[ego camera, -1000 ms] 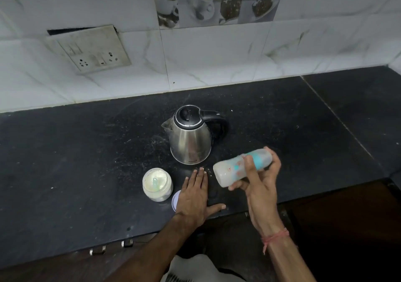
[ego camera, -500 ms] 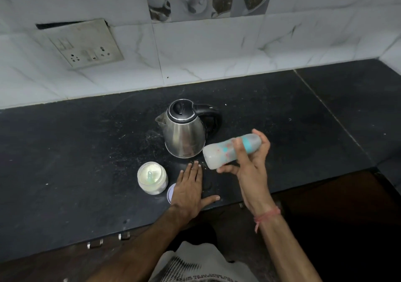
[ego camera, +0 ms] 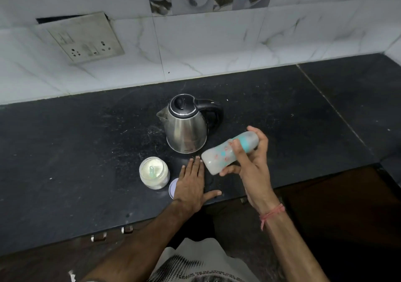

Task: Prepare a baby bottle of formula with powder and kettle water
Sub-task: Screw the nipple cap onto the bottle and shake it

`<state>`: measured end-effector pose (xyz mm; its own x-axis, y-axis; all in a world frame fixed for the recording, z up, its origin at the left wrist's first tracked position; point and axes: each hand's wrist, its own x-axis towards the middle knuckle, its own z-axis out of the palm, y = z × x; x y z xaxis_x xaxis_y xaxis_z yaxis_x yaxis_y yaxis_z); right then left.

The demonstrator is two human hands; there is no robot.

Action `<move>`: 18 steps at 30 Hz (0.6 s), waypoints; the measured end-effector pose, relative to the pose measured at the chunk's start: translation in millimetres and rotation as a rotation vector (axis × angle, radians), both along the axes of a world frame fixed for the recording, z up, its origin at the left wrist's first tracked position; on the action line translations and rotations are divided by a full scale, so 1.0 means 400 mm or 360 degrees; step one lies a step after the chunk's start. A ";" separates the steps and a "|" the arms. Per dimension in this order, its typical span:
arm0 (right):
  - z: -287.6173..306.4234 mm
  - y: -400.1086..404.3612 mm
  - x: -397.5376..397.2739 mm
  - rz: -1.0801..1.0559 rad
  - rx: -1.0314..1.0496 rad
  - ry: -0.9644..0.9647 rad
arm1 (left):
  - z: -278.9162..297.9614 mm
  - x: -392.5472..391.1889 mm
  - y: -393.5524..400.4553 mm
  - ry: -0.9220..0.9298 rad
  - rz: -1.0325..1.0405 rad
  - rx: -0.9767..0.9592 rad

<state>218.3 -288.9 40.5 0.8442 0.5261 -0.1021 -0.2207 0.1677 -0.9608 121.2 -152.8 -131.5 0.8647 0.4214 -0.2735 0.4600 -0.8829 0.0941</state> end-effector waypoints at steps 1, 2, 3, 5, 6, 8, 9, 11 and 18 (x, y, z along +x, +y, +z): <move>0.002 0.000 -0.002 -0.0003 0.0014 -0.0027 | 0.000 -0.002 -0.001 0.0001 -0.0003 0.0017; 0.003 -0.001 -0.004 -0.0070 0.0048 -0.0049 | 0.001 -0.004 -0.002 0.0016 -0.0007 0.0030; 0.006 -0.004 -0.004 -0.0170 0.0094 -0.0046 | 0.002 -0.006 -0.004 0.0042 -0.0008 0.0029; 0.013 -0.004 0.007 -0.0253 0.0161 -0.0031 | 0.005 -0.002 -0.003 0.0053 -0.0007 0.0034; 0.018 -0.006 0.014 -0.0199 0.0130 -0.0049 | 0.008 0.003 -0.005 0.0051 -0.0006 0.0041; 0.018 -0.002 0.021 -0.0051 0.0047 -0.0122 | 0.006 0.005 -0.001 0.0036 0.0000 0.0051; 0.016 -0.004 0.017 -0.0069 0.0036 -0.0128 | 0.002 0.001 0.001 0.0047 -0.0009 0.0047; 0.010 -0.012 0.012 -0.0187 0.0071 -0.0088 | 0.002 -0.004 0.006 0.0056 -0.0023 0.0009; 0.006 -0.034 0.005 -0.0217 0.0049 -0.0093 | 0.015 0.007 0.006 0.0049 -0.0001 -0.0038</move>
